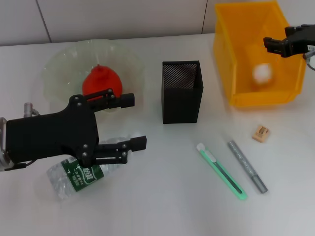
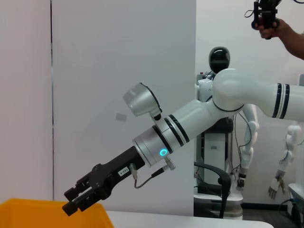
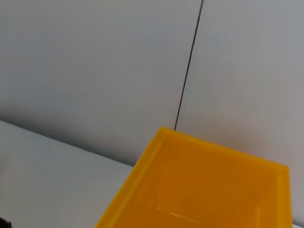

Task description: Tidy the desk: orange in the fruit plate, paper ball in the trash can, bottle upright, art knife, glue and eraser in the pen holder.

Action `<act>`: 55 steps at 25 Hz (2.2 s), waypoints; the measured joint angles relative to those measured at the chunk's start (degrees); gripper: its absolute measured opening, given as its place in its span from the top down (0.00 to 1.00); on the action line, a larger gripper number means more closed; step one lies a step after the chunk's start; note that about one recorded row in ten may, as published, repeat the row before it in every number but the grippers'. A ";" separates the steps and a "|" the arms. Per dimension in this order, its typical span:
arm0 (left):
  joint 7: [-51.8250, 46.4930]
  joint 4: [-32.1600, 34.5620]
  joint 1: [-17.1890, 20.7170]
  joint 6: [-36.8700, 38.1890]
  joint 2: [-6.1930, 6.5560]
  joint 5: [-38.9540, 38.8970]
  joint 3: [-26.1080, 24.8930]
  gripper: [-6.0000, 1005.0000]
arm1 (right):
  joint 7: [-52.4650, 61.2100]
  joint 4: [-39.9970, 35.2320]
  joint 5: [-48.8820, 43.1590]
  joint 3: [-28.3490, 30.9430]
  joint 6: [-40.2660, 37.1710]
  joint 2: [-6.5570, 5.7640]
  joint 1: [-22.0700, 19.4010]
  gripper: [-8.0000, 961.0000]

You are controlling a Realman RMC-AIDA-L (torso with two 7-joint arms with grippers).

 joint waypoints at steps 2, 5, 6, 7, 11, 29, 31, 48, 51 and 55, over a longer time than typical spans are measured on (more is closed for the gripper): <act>0.00 0.00 0.16 0.00 0.07 0.04 0.00 0.18 | -0.02 0.00 0.11 -0.04 0.08 0.00 0.06 0.48; 0.00 0.15 0.29 0.01 0.07 0.05 -0.06 0.18 | -0.07 0.06 0.13 -0.12 0.12 0.01 0.30 0.43; 0.00 0.15 0.29 0.01 0.07 0.05 -0.06 0.18 | -0.10 0.07 0.15 -0.30 0.13 0.02 0.42 0.41; 0.00 0.20 0.41 0.05 0.07 0.12 -0.18 0.18 | -0.10 0.07 0.15 -0.30 0.13 0.02 0.42 0.39; 0.05 0.11 0.49 0.11 0.08 0.17 -0.34 0.18 | -0.57 -0.24 0.15 -0.59 -0.18 0.02 0.45 0.31; 0.70 -0.14 0.86 0.17 0.59 0.75 -1.50 0.18 | -6.83 -8.89 8.96 -4.21 -12.86 0.10 -3.15 0.26; 0.70 -0.14 0.90 0.17 0.68 0.76 -1.53 0.18 | -7.25 -10.82 9.22 -4.40 -13.94 0.10 -4.14 0.26; 0.08 -0.57 0.50 -0.82 0.53 0.77 -2.89 0.18 | -37.25 -8.08 42.75 3.71 -29.51 0.02 -13.10 0.26; -0.44 -1.00 0.23 -1.44 0.63 0.97 -2.87 0.18 | -39.84 -4.79 45.20 7.43 -34.70 0.02 -12.55 0.26; -1.74 -0.42 -0.57 -3.16 0.41 4.97 -3.14 0.18 | -40.98 -1.70 45.45 12.29 -40.99 0.00 -11.43 0.26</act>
